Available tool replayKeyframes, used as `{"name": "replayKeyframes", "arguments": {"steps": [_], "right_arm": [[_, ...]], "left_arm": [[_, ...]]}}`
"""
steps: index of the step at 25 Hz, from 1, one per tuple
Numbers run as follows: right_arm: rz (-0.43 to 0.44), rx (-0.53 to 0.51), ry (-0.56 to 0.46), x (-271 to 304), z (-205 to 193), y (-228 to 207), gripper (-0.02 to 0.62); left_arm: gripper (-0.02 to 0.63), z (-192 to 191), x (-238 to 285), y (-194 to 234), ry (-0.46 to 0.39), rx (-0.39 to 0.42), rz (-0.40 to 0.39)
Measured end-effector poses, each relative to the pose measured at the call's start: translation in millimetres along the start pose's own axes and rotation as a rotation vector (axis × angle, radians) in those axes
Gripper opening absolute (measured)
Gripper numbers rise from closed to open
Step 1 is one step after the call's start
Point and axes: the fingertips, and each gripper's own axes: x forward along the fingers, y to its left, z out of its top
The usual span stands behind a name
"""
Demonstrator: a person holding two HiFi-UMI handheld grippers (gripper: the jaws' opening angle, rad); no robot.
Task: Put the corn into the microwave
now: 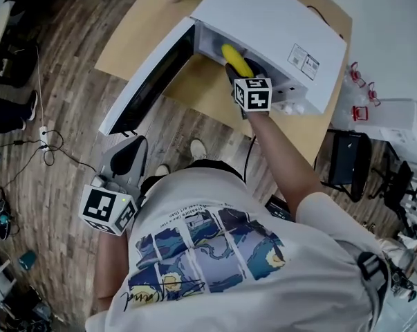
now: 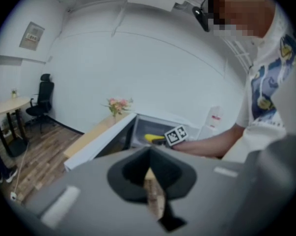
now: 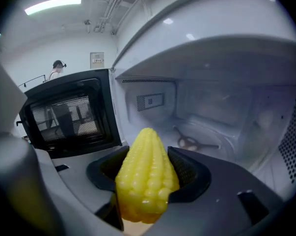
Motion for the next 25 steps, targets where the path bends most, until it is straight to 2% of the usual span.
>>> {"name": "replayKeyframes", "arguments": {"steps": [8, 25], "right_arm": [[-0.028, -0.057, 0.013, 43, 7, -14, 0.247], [-0.044, -0.204, 0.053, 85, 20, -27, 0.249]], "left_arm": [[0.009, -4, -13, 16, 0.0, -0.034, 0.106], [0.009, -7, -20, 28, 0.003, -0.049, 0.167]]}}
